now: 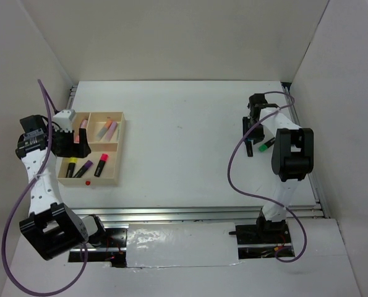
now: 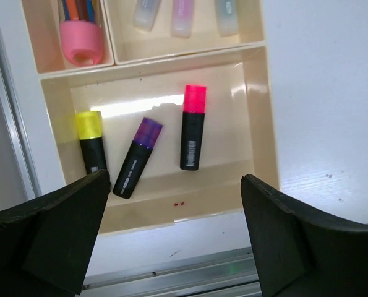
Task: Sort the stationery into containers
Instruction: Grab a piece of stationery with the right arm, then pass the stationery from the right arm to the left
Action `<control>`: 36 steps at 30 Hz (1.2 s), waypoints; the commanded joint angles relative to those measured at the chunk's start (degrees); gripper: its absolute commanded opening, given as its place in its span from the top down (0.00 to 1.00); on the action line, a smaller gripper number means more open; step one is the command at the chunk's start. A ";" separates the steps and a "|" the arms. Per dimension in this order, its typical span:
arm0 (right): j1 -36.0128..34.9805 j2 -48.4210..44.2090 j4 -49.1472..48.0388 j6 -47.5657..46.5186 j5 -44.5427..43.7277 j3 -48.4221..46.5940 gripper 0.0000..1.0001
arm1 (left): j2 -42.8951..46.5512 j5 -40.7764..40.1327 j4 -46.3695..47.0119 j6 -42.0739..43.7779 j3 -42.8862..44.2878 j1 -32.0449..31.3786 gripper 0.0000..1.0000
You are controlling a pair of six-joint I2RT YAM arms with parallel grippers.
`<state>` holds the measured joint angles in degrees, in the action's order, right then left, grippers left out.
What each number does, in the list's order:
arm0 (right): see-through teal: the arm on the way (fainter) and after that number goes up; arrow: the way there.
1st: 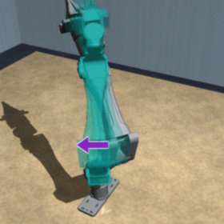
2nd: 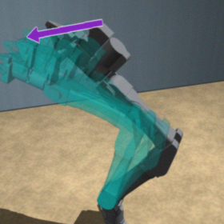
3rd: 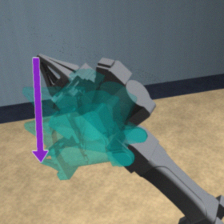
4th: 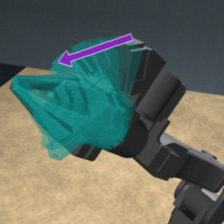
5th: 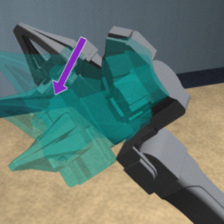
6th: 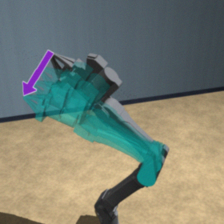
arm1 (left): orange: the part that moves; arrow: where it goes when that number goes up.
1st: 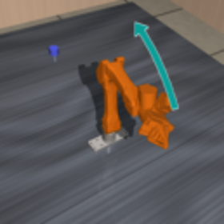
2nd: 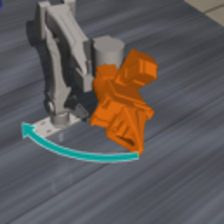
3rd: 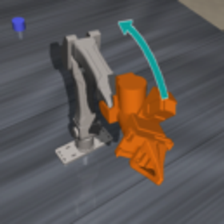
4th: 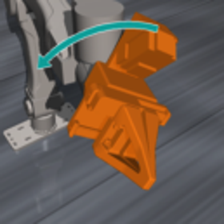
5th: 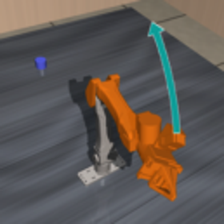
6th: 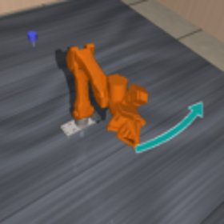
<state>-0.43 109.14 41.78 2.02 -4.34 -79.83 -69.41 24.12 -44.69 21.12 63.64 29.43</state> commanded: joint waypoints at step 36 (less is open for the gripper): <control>-17.58 -27.23 -11.55 26.01 20.78 6.62 1.00 | -8.89 -7.33 35.81 -42.39 4.73 -58.78 0.20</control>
<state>-16.49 82.06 32.05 22.28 15.97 -73.03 -77.21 18.98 -13.91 -19.00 63.16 -25.36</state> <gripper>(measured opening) 0.374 0.798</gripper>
